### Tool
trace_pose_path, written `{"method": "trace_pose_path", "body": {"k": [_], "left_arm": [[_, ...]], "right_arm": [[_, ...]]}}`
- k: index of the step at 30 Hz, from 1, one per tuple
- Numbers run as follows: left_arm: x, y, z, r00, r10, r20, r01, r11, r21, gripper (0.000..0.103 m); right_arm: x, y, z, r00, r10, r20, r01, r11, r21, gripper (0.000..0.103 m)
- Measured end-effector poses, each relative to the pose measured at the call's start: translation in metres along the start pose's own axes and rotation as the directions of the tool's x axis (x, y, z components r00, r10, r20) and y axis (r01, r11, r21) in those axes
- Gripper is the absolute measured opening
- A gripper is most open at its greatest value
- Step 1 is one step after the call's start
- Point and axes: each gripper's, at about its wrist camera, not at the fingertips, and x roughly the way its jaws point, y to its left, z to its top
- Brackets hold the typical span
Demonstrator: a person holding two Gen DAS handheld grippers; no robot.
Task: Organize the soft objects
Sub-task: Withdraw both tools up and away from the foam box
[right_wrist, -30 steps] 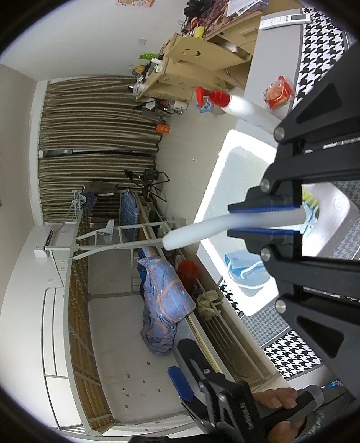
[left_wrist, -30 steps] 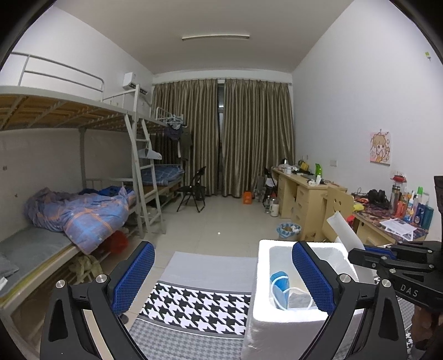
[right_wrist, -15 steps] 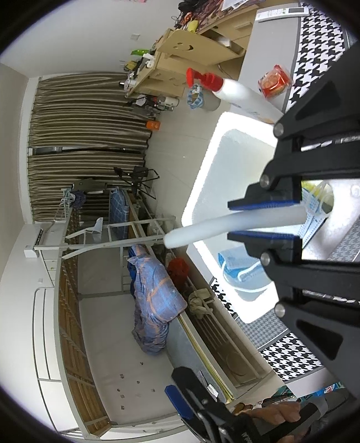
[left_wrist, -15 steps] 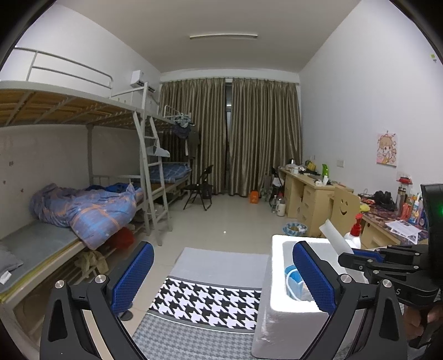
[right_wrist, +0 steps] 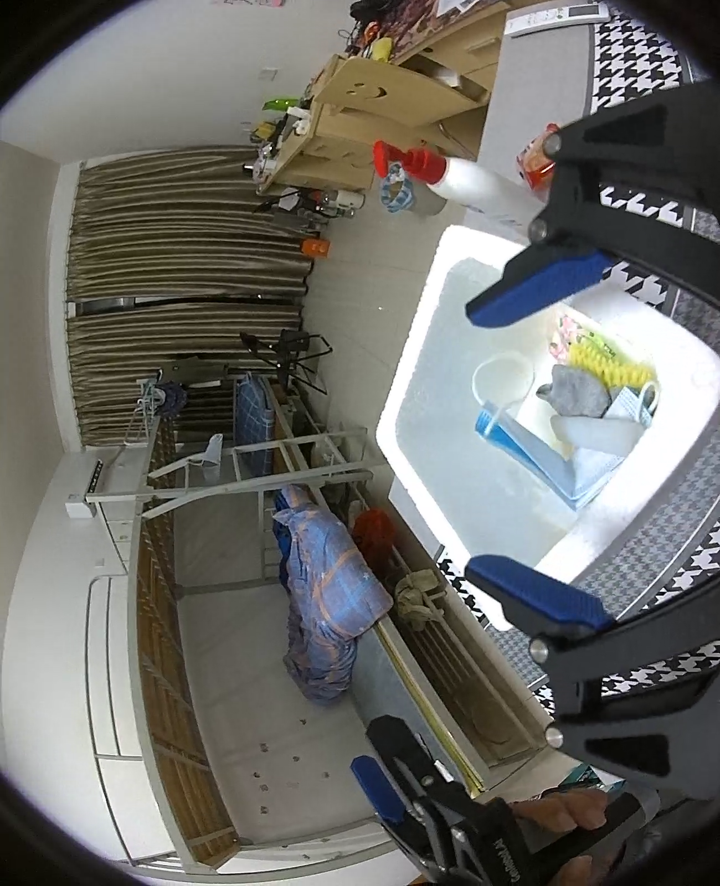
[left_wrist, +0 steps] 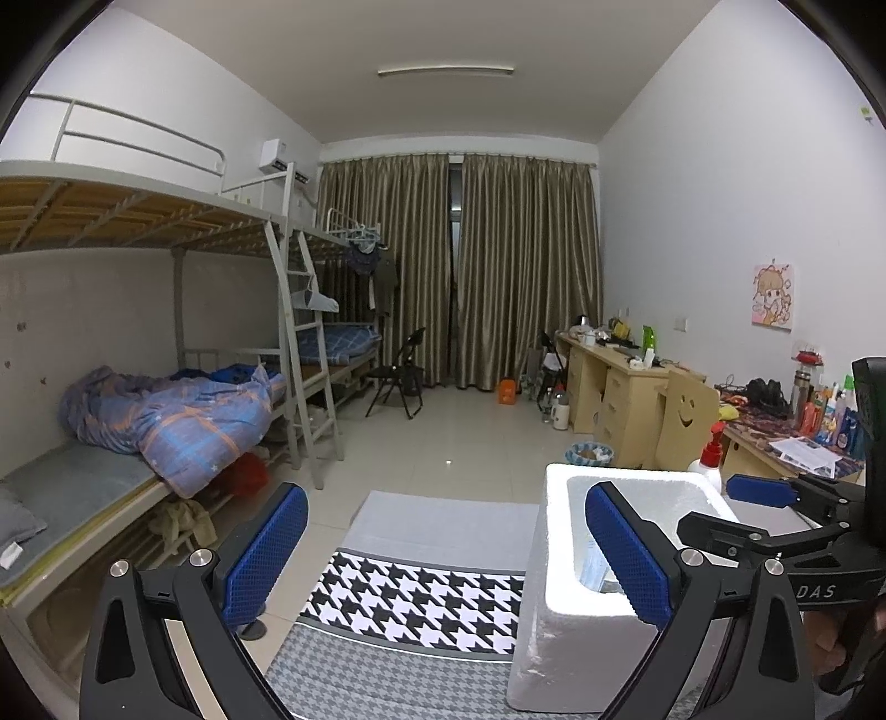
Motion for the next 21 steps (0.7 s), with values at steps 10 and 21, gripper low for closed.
{"method": "trace_pose_path", "body": {"k": [10, 21], "left_arm": [[-0.012, -0.007, 0.002, 1.000, -0.005, 0.008, 0.005, 1.000, 0.007, 0.101], [-0.032, -0.025, 0.004, 0.997, -0.069, 0.021, 0.068, 0.997, 0.028, 0.102]], "right_arm": [[-0.033, 0.003, -0.002, 0.996, -0.026, 0.080, 0.026, 1.000, 0.002, 0.097], [-0.065, -0.008, -0.012, 0.984, -0.110, 0.143, 0.104, 0.993, 0.047, 0.101]]}}
